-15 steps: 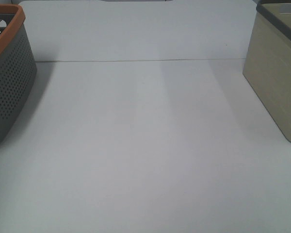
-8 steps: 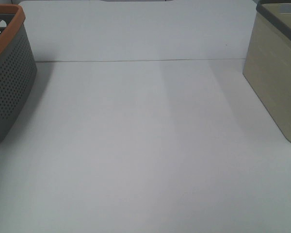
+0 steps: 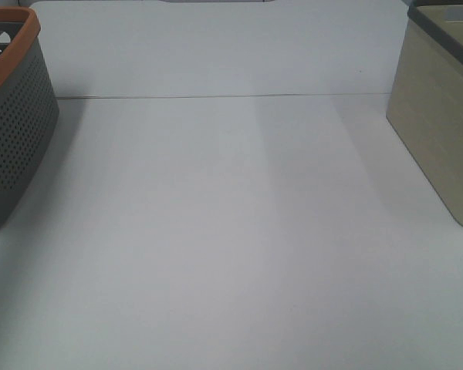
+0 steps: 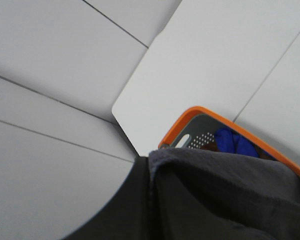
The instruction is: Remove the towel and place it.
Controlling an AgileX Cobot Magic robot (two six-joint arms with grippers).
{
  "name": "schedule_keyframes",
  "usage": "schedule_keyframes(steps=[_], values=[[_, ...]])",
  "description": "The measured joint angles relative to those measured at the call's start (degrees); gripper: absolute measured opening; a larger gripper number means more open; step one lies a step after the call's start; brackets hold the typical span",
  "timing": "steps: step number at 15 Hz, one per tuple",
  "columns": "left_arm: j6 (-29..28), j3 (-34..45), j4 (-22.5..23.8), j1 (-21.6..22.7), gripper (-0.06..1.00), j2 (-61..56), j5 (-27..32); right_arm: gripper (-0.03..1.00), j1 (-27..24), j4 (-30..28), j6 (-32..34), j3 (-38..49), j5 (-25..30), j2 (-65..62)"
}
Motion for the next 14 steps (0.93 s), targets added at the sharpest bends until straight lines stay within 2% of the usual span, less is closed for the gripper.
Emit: schedule_keyframes(steps=[4, 6, 9, 11, 12, 14], values=[[-2.3, -7.8, -0.9, -9.3, 0.0, -0.1, -0.5, 0.61, 0.0, 0.0, 0.0, 0.0, 0.0, 0.0], [-4.2, -9.2, -0.9, -13.3, 0.0, 0.3, -1.1, 0.61, 0.0, 0.5, 0.0, 0.0, 0.0, 0.0], [-3.1, -9.5, -0.9, -21.0, 0.0, 2.8, -3.2, 0.61, 0.0, 3.6, -0.1, -0.1, -0.9, 0.0], [-0.9, -9.5, -0.9, -24.7, 0.0, 4.5, -5.7, 0.61, 0.0, 5.7, -0.8, -0.6, -2.8, 0.7], [1.4, -9.5, -0.9, -28.0, 0.0, 6.2, -7.6, 0.61, 0.0, 9.3, -2.5, -0.7, -7.2, 4.2], [5.3, -9.6, -0.9, -31.2, 0.0, 8.4, -8.3, 0.61, 0.0, 14.4, -6.6, -0.9, -12.3, 8.8]])
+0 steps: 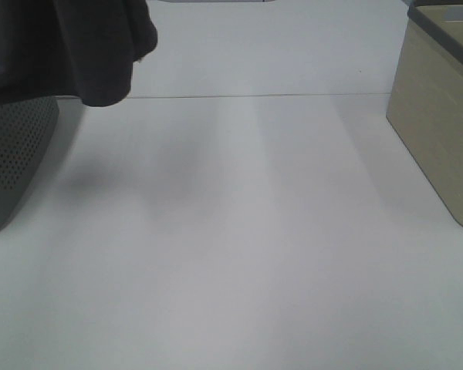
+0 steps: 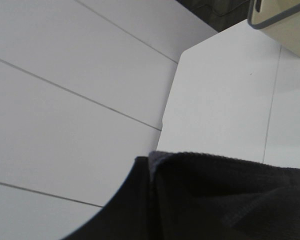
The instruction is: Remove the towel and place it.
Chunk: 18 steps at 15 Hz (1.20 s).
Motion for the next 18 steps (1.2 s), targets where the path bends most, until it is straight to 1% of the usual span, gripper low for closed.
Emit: schedule_keyframes(steps=[2, 4, 5, 6, 8, 9, 10, 11, 12, 13, 14, 15, 16, 17, 18], values=[[4.4, 0.0, 0.0, -3.9, 0.0, 3.8, -1.4, 0.61, 0.0, 6.8, -7.6, 0.0, -6.9, 6.9], [6.2, 0.0, 0.0, -6.5, 0.0, 6.9, -4.2, 0.61, 0.0, 15.1, -18.8, 0.0, -13.2, 15.3], [7.4, 0.0, 0.0, -8.5, 0.0, 9.2, -6.7, 0.61, 0.0, 23.8, -30.7, 0.0, -16.8, 23.1], [8.3, 0.0, 0.0, -9.3, 0.0, 9.9, -7.4, 0.61, 0.0, 28.9, -37.9, 0.0, -17.9, 27.5], [9.1, 0.0, 0.0, -10.8, 0.0, 10.9, -7.6, 0.61, 0.0, 42.3, -52.9, 0.0, -18.2, 35.5], [9.1, 0.0, 0.0, -11.2, 0.0, 11.1, -7.6, 0.61, 0.0, 45.3, -56.3, 0.0, -17.8, 37.1], [9.2, 0.0, 0.0, -11.7, 0.0, 11.5, -7.6, 0.61, 0.0, 52.7, -64.9, 0.0, -16.3, 41.1], [9.3, 0.0, 0.0, -12.3, 0.0, 11.5, -7.6, 0.61, 0.0, 58.8, -72.1, -0.2, -12.8, 45.0], [9.3, 0.0, 0.0, -12.7, 0.0, 11.6, -7.6, 0.61, 0.0, 64.9, -79.0, -0.6, -8.4, 48.3], [9.3, 0.0, -0.1, -13.1, 0.0, 11.6, -7.6, 0.61, 0.0, 71.7, -86.6, -1.9, -1.1, 53.2], [9.3, 0.0, -0.2, -13.1, 0.0, 11.6, -7.6, 0.61, 0.0, 74.7, -90.0, -3.0, 2.9, 56.1], [9.3, 0.0, -0.4, -13.1, 0.0, 11.6, -7.6, 0.61, 0.0, 75.7, -91.1, -3.7, 4.9, 57.6], [9.3, 0.0, -0.7, -13.1, 0.0, 11.6, -7.6, 0.61, 0.0, 76.7, -92.4, -5.0, 8.4, 60.0], [9.3, 0.0, -0.9, -13.1, 0.0, 11.6, -7.6, 0.61, 0.0, 77.1, -92.6, -5.8, 10.7, 61.6], [9.3, 0.0, -1.0, -13.1, 0.0, 11.6, -7.6, 0.61, 0.0, 77.3, -92.8, -6.2, 12.0, 62.6]])
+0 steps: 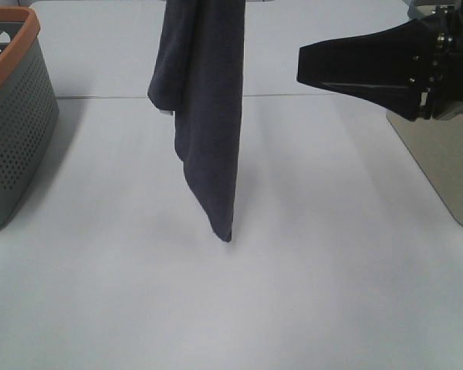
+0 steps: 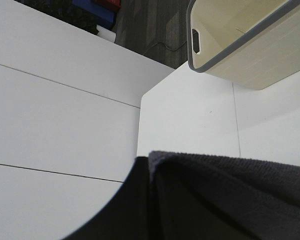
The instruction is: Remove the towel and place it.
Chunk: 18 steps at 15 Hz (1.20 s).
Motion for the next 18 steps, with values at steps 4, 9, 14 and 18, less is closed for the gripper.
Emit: schedule_keyframes(steps=[4, 9, 14, 18], values=[[0.1, 0.0, -1.9, -0.1, 0.0, 0.0, -1.3, 0.64, 0.0, 4.2, 2.5, -0.1, -0.8, 0.4], [0.1, 0.0, -3.4, -2.3, 0.0, 1.3, -4.3, 0.63, 0.0, 5.2, -2.5, -0.1, -1.3, 0.5], [0.1, 0.0, -3.8, -3.1, 0.0, 2.2, -4.5, 0.61, 0.0, 5.2, -7.5, -0.6, -2.5, 7.2], [0.1, 0.0, -3.8, -3.1, 0.0, 2.2, -4.5, 0.61, 0.0, 5.2, -8.1, -5.8, -4.6, 14.6]])
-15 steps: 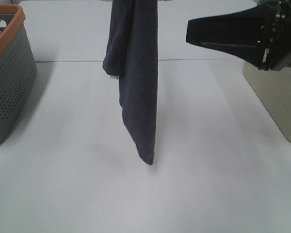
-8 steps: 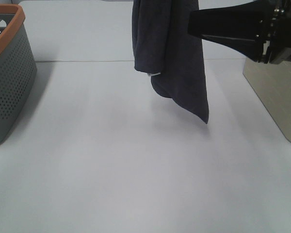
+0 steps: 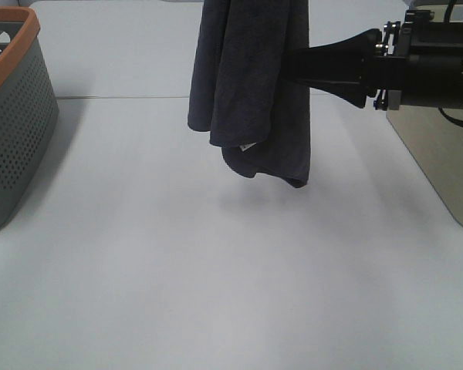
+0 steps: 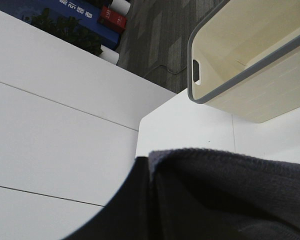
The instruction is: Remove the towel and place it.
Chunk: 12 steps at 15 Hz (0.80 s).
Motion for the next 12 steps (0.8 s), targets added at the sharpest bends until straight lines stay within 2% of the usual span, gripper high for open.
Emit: schedule_keyframes(steps=[3, 5, 8, 12], values=[[0.0, 0.0, 0.0, 0.0, 0.0, 0.0, 0.0, 0.61, 1.9, 0.2, -0.1, -1.7, 3.6, 3.8], [0.0, 0.0, 0.0, 0.0, 0.0, 0.0, 0.0, 0.61, 5.5, 0.1, -0.9, -2.9, 0.9, 5.0], [0.0, 0.0, 0.0, 0.0, 0.0, 0.0, 0.0, 0.61, 10.3, 0.1, -1.5, -5.8, -10.7, 6.9], [0.0, 0.0, 0.5, 0.0, 0.0, 0.0, 0.0, 0.61, 10.7, 0.2, -1.5, -6.2, -19.5, 7.0]])
